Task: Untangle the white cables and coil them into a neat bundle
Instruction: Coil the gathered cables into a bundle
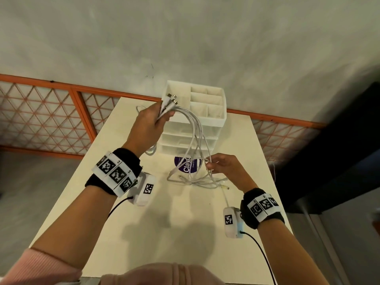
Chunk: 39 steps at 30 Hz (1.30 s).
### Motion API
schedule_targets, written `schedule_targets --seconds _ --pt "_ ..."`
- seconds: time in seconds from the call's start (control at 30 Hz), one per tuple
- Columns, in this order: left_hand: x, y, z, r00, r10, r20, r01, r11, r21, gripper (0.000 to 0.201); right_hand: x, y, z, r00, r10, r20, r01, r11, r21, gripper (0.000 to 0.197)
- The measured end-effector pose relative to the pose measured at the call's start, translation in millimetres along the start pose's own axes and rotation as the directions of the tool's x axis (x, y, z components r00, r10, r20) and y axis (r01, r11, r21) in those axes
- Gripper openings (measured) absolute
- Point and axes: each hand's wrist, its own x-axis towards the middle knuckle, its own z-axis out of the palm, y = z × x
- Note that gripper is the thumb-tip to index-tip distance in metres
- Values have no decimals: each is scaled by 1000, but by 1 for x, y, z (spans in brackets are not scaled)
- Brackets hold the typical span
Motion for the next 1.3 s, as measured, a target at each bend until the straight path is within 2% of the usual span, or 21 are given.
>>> schedule_targets --seconds 0.07,0.13,0.23,0.37,0.43,0.5,0.67,0.7,0.73,0.8,0.87,0.93,0.97,1.03,1.07,1.1,1.13,1.17,1.23,1.3 --pt "1 -4 -1 999 -22 -40 22 1000 21 22 -2 5 -2 997 16 -70 -12 998 58 6" --pt "0 -8 -2 998 -34 -57 36 999 37 24 -3 13 -7 990 53 -129 -32 987 157 9" --pt "-4 -12 0 999 -26 -41 28 999 43 23 -4 24 -14 983 130 -127 -88 952 294 14" --pt "-8 -12 9 999 -8 -45 10 999 43 22 2 35 -17 972 193 -133 -140 933 330 19" --pt "-8 -12 10 997 -4 -77 7 999 42 32 5 44 -20 948 242 -205 -170 933 317 19" --pt "-6 -12 8 994 11 -113 -5 999 54 39 7 54 -24 900 326 -288 -235 922 308 16" --pt "-5 -2 7 978 -24 -206 24 1000 -2 32 2 76 -28 722 584 -371 -564 807 174 4" --pt "-4 -1 7 976 -29 -217 27 1000 -11 31 0 79 -28 696 616 -368 -616 776 134 8" --pt "-3 0 6 975 -30 -219 28 1000 -14 31 -3 82 -28 694 627 -354 -647 759 75 13" --pt "-3 2 6 980 -12 -198 10 1000 -11 32 -10 83 -27 732 608 -306 -655 753 -70 12" --pt "-4 3 6 986 25 -166 -26 1000 -1 35 -11 80 -27 790 548 -277 -613 713 -339 14" --pt "-7 4 8 988 51 -146 -50 999 16 37 -4 72 -27 865 358 -350 -500 663 -557 27" --pt "-8 6 10 989 55 -137 -53 998 16 35 1 61 -25 891 230 -390 -426 718 -550 34" --pt "-10 10 14 992 52 -112 -52 999 1 27 6 22 -17 912 24 -410 -179 922 -344 46" --pt "-10 13 16 994 49 -102 -51 999 -9 25 7 -1 -13 937 -55 -344 -27 973 -229 52" --pt "-11 15 18 994 50 -95 -52 998 -20 24 8 -22 -10 968 -127 -218 98 985 -141 56" --pt "-11 18 20 994 54 -91 -56 998 -29 23 9 -42 -6 980 -184 -72 178 980 -90 56" --pt "-10 20 22 994 60 -95 -64 997 -36 24 10 -58 -2 971 -226 75 230 971 -57 52" --pt "-8 25 24 991 52 -123 -57 997 -42 25 14 -78 6 927 -258 272 269 963 -3 47" --pt "-4 26 23 985 26 -170 -36 998 -53 24 21 -80 17 930 -221 294 233 973 -4 34"
